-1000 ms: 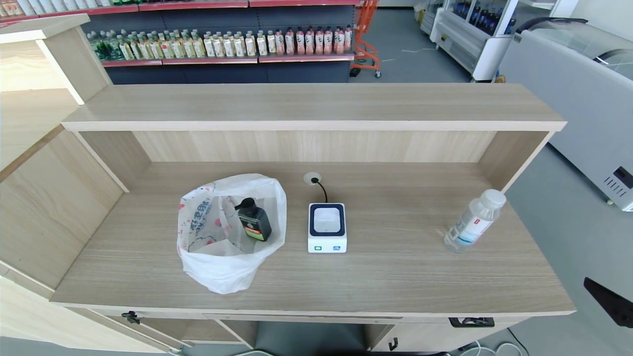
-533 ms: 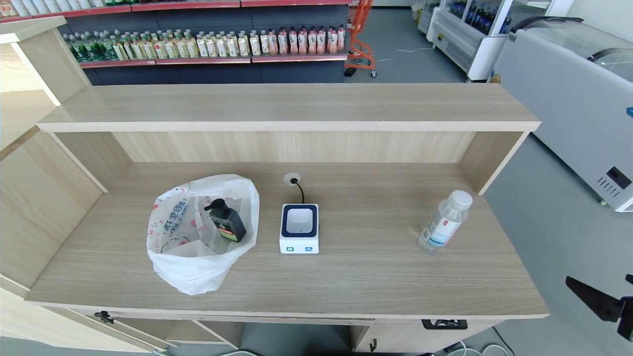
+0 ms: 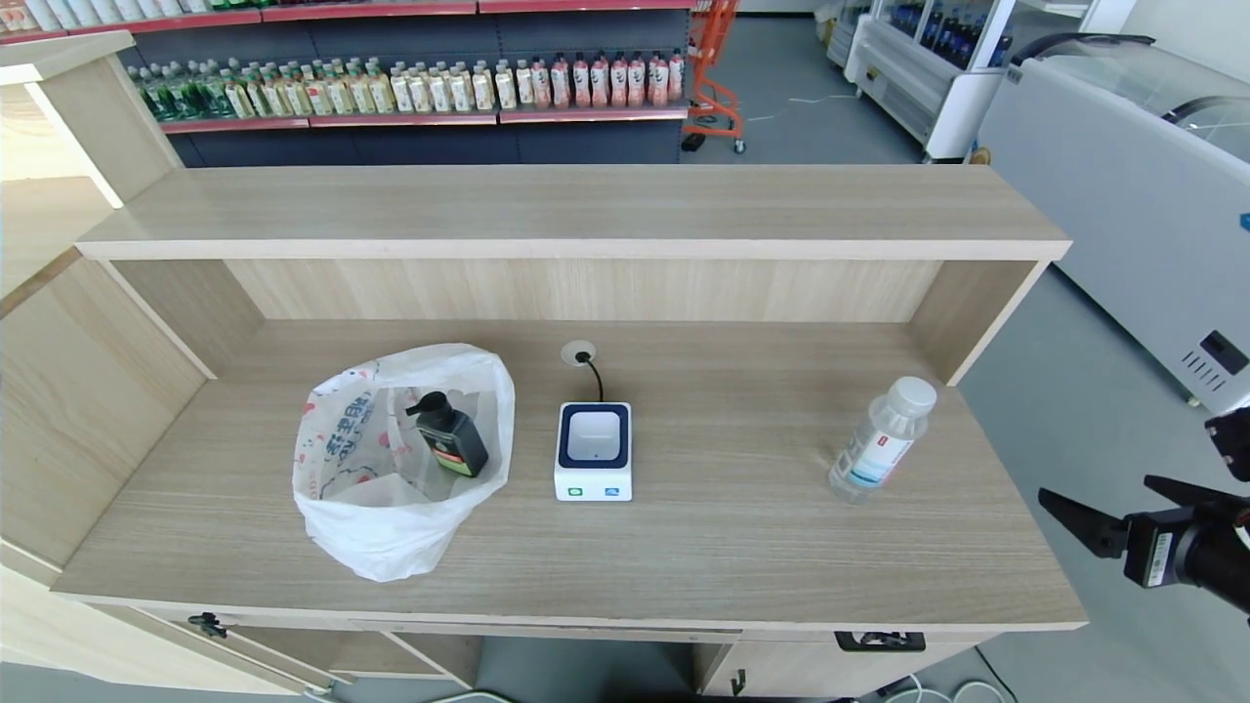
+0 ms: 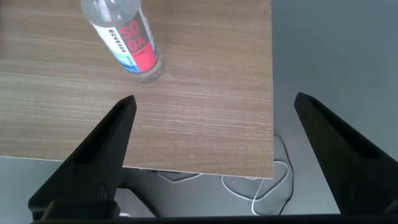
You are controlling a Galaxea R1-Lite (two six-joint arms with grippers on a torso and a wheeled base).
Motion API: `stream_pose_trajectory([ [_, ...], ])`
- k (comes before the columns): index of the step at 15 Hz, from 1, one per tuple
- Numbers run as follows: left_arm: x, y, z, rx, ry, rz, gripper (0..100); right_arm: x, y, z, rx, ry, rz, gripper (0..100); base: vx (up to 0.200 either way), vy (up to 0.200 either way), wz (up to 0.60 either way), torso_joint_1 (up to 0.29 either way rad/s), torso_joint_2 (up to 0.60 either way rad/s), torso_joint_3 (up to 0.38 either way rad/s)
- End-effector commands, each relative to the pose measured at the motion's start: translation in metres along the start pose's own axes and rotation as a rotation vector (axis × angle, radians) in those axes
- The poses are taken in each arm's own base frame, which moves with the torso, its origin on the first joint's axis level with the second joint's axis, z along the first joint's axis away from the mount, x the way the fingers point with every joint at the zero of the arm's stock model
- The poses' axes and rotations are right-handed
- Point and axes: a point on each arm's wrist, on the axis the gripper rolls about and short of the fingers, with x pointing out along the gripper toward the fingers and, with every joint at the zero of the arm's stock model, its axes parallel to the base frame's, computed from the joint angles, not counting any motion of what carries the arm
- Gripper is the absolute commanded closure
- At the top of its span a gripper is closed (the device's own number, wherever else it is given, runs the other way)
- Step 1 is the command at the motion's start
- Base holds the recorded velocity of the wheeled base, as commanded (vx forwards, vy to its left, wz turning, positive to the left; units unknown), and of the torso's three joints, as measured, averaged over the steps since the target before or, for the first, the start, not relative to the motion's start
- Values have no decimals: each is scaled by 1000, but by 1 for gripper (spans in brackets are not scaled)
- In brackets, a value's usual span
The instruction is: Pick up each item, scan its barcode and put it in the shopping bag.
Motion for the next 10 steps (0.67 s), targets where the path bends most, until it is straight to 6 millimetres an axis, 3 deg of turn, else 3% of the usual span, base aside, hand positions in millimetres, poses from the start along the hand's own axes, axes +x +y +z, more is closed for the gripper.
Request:
stream_pose_trajectory([
  [1, 0, 0, 0, 0, -2, 0, 0, 22, 4, -17, 2, 82, 33, 0, 0, 0, 0, 0, 0, 0],
  [10, 0, 0, 0, 0, -2, 0, 0, 67, 29, -8, -60, 26, 102, 0, 0, 0, 0, 0, 0, 0],
])
